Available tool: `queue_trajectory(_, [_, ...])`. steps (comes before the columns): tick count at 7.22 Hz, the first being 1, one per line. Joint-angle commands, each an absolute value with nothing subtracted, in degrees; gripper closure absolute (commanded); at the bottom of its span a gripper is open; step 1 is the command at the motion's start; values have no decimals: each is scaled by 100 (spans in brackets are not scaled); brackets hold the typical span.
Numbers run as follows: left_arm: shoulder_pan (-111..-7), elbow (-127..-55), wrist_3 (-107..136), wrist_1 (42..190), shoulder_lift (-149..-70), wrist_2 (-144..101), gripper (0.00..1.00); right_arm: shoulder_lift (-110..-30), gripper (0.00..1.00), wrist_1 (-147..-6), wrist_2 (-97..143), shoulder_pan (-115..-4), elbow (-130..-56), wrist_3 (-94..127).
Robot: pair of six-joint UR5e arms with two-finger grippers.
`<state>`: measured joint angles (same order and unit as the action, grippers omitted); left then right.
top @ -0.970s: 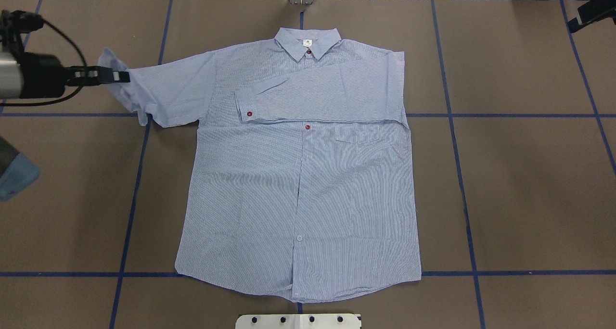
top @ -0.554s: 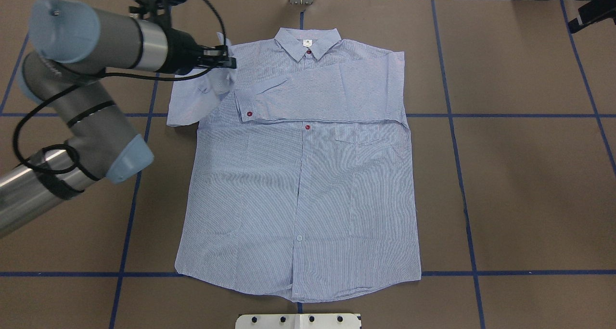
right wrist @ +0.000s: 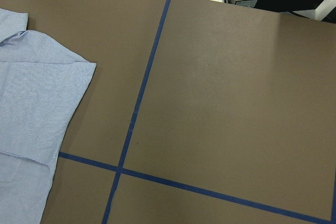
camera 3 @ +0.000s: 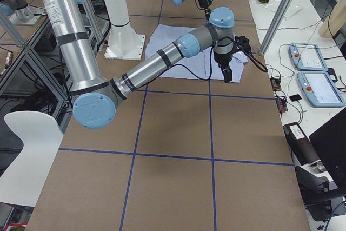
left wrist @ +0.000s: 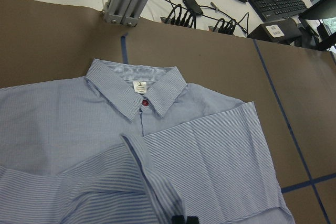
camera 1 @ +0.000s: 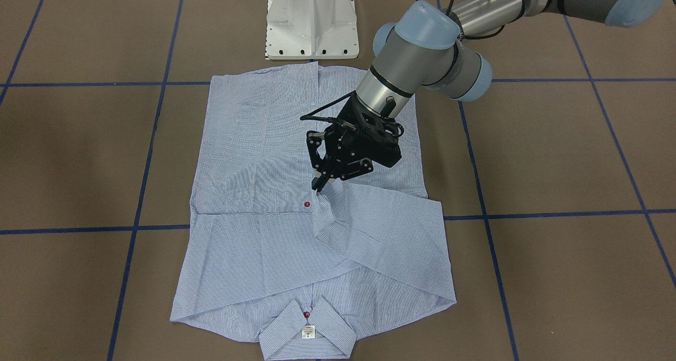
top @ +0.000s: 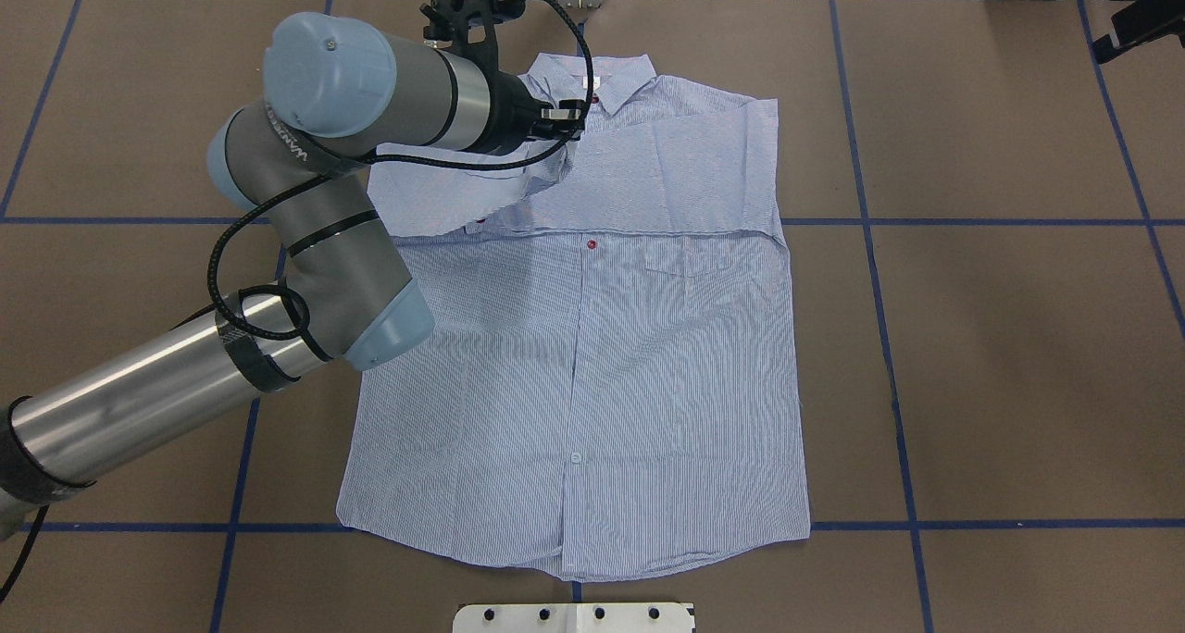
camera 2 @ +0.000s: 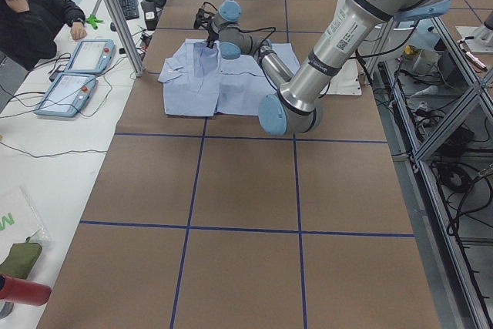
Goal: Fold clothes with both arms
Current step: 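Fold the sleeve across the chest with the left gripper and release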
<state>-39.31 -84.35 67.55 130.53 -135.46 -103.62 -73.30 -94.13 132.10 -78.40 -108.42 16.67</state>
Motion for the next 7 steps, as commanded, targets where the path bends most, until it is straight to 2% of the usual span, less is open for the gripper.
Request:
queue_trajectory(1, [-3554, -8236, 6759, 13060, -13737, -9900, 100, -7330, 0, -9413, 13201, -7840, -10846, 1670])
queue_trajectory(6, [-2919, -7963, 6741, 13087, -13991, -9387, 100, -7330, 0, -9413, 13201, -7840, -10828, 1670])
queue_trajectory(7, [-2770, -7928, 6750, 13096, -14088, -9387, 85, -7339, 0, -9413, 13201, -7840, -10846, 1670])
